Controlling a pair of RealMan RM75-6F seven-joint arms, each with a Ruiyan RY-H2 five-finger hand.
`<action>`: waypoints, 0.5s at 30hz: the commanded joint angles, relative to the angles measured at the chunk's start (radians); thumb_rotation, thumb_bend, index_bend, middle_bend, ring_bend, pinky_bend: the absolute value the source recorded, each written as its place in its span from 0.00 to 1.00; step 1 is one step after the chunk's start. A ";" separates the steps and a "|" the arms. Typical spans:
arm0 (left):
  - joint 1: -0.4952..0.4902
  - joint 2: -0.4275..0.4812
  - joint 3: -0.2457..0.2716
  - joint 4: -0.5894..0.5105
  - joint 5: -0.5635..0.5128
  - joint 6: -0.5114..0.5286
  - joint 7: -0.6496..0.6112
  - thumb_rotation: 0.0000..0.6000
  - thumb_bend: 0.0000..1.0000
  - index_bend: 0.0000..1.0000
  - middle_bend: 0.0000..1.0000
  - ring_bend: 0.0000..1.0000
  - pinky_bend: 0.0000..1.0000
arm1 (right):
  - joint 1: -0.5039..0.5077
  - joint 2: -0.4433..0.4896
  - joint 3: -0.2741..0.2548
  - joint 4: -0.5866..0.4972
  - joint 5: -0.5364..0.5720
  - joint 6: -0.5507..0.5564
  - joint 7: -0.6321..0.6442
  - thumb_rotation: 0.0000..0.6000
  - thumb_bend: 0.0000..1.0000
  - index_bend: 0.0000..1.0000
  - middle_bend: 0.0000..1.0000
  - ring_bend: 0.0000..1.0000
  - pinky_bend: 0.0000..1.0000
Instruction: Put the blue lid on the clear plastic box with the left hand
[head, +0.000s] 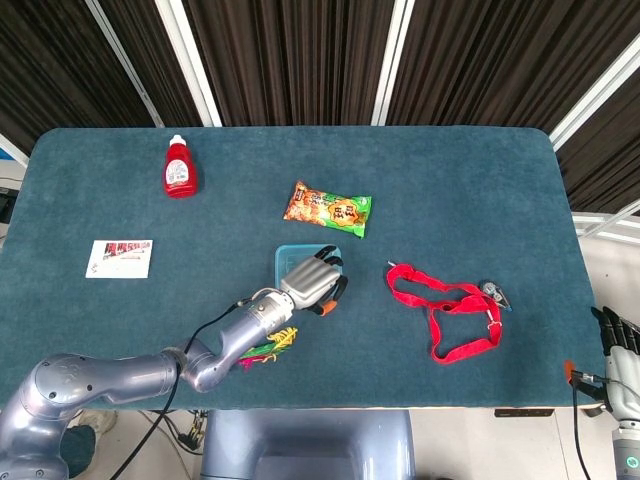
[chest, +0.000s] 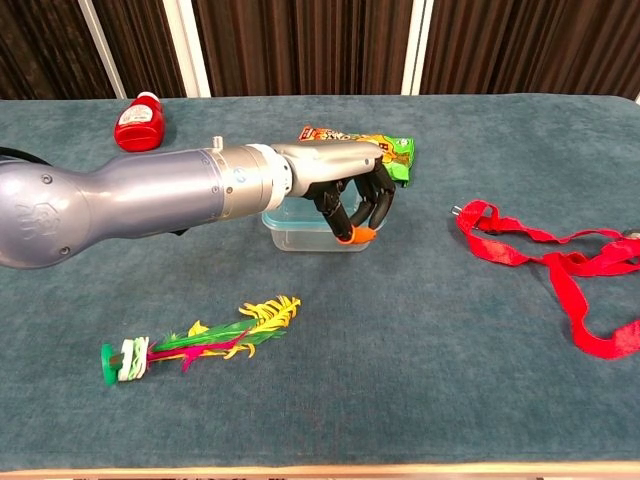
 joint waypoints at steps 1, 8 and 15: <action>0.007 -0.004 -0.001 0.009 0.008 0.003 -0.010 1.00 0.49 0.70 0.64 0.17 0.00 | 0.000 0.000 0.000 0.001 0.000 0.000 0.000 1.00 0.39 0.08 0.04 0.02 0.00; 0.024 -0.012 -0.005 0.025 0.040 0.021 -0.038 1.00 0.49 0.70 0.64 0.17 0.00 | 0.000 0.000 0.000 0.001 0.000 0.001 0.000 1.00 0.39 0.08 0.04 0.02 0.00; 0.049 -0.025 0.006 0.048 0.089 0.048 -0.076 1.00 0.49 0.70 0.64 0.17 0.00 | 0.000 0.000 0.001 0.001 -0.001 0.003 0.001 1.00 0.39 0.08 0.04 0.02 0.00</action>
